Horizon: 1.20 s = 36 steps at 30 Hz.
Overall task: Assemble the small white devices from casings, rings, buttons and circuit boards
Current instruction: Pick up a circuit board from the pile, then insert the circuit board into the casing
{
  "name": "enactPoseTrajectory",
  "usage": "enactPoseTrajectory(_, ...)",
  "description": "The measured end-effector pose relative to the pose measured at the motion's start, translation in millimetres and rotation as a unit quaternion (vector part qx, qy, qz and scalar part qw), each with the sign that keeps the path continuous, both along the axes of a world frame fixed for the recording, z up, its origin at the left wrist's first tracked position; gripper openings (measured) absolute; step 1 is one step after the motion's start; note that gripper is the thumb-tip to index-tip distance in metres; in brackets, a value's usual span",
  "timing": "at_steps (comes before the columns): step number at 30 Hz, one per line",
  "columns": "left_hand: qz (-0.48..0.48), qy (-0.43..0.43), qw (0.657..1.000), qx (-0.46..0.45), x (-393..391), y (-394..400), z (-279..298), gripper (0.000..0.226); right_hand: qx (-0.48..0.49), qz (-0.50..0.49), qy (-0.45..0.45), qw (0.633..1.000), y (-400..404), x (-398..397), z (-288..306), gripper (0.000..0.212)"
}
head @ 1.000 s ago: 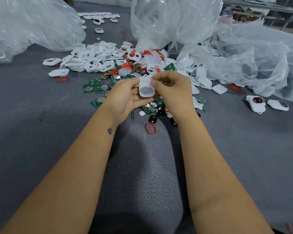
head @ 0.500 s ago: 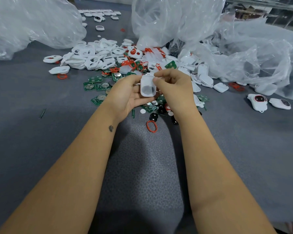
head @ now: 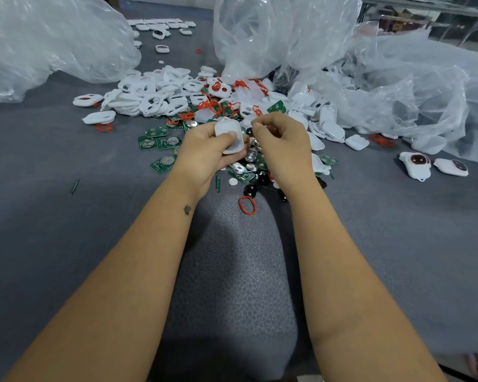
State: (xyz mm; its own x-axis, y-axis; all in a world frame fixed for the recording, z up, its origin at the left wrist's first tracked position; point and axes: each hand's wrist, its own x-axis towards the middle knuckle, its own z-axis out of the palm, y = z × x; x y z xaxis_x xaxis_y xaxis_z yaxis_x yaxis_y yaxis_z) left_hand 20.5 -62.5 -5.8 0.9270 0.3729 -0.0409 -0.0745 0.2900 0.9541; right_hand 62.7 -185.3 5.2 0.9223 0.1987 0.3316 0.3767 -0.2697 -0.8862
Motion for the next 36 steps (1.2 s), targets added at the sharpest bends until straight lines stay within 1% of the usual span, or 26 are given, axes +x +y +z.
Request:
enactPoseTrajectory(2,0.040,-0.013,0.999,-0.011,-1.1,4.0,1.4,0.014,-0.080,-0.011,-0.020,0.997,-5.6,2.8,-0.1,0.016)
enactPoseTrajectory(3,0.061,-0.019,0.998,-0.016,-1.6,6.7,2.0,0.017,-0.125,-0.005,-0.032,0.992,-8.7,3.9,0.4,0.016)
enactPoseTrajectory(5,0.095,-0.029,0.994,-0.043,-2.1,11.5,2.5,0.021,-0.207,0.024,-0.058,0.976,-12.4,4.7,1.6,0.013)
enactPoseTrajectory(7,0.114,-0.034,0.989,-0.085,-1.2,14.3,2.9,0.017,-0.271,0.065,-0.072,0.958,-11.9,3.9,3.7,0.006)
enactPoseTrajectory(8,0.118,-0.035,0.988,-0.098,-0.5,14.8,2.8,0.016,-0.305,0.081,-0.080,0.946,-10.8,3.7,4.2,0.013)
enactPoseTrajectory(10,0.116,-0.031,0.988,-0.092,0.3,14.2,2.0,0.015,-0.361,0.094,-0.090,0.923,-9.1,4.2,3.9,0.024)
enactPoseTrajectory(11,0.114,-0.027,0.990,-0.083,0.4,13.4,1.8,0.015,-0.371,0.094,-0.094,0.919,-8.9,4.1,4.6,0.023)
enactPoseTrajectory(14,0.112,-0.019,0.991,-0.072,0.2,11.1,2.5,0.016,-0.367,0.093,-0.100,0.920,-10.3,3.6,6.5,0.011)
enactPoseTrajectory(16,0.135,-0.029,0.988,-0.075,0.1,11.1,4.2,0.017,-0.371,0.079,-0.111,0.918,-10.7,3.7,5.9,0.008)
enactPoseTrajectory(18,0.181,-0.054,0.978,-0.089,0.2,13.4,5.3,0.018,-0.384,0.053,-0.129,0.913,-10.5,5.4,3.5,0.013)
enactPoseTrajectory(20,0.223,-0.075,0.966,-0.109,-0.6,18.3,5.6,0.016,-0.384,0.036,-0.142,0.912,-7.7,6.8,-0.2,0.025)
enactPoseTrajectory(22,0.254,-0.083,0.954,-0.138,-0.9,24.3,5.2,0.017,-0.376,0.040,-0.149,0.914,-0.6,7.2,-4.4,0.039)
enactPoseTrajectory(24,0.278,-0.087,0.942,-0.166,-0.3,28.6,4.8,0.018,-0.377,0.050,-0.159,0.911,10.7,6.9,-8.9,0.046)
enactPoseTrajectory(27,0.295,-0.092,0.936,-0.169,1.4,29.7,3.7,0.020,-0.365,0.058,-0.172,0.913,29.3,9.3,-10.6,0.046)
enactPoseTrajectory(30,0.294,-0.084,0.941,-0.145,3.0,26.6,1.4,0.017,-0.355,0.080,-0.171,0.916,45.2,18.8,-7.4,0.054)
enactPoseTrajectory(32,0.286,-0.085,0.944,-0.140,3.8,25.3,0.3,0.018,-0.382,0.108,-0.156,0.904,53.4,26.3,-7.2,0.057)
enactPoseTrajectory(34,0.277,-0.089,0.946,-0.143,4.2,25.0,0.2,0.018,-0.417,0.125,-0.150,0.888,58.7,31.8,-8.6,0.054)
enactPoseTrajectory(36,0.271,-0.090,0.947,-0.146,4.1,24.7,0.3,0.018,-0.445,0.113,-0.175,0.871,61.2,34.3,-9.5,0.049)
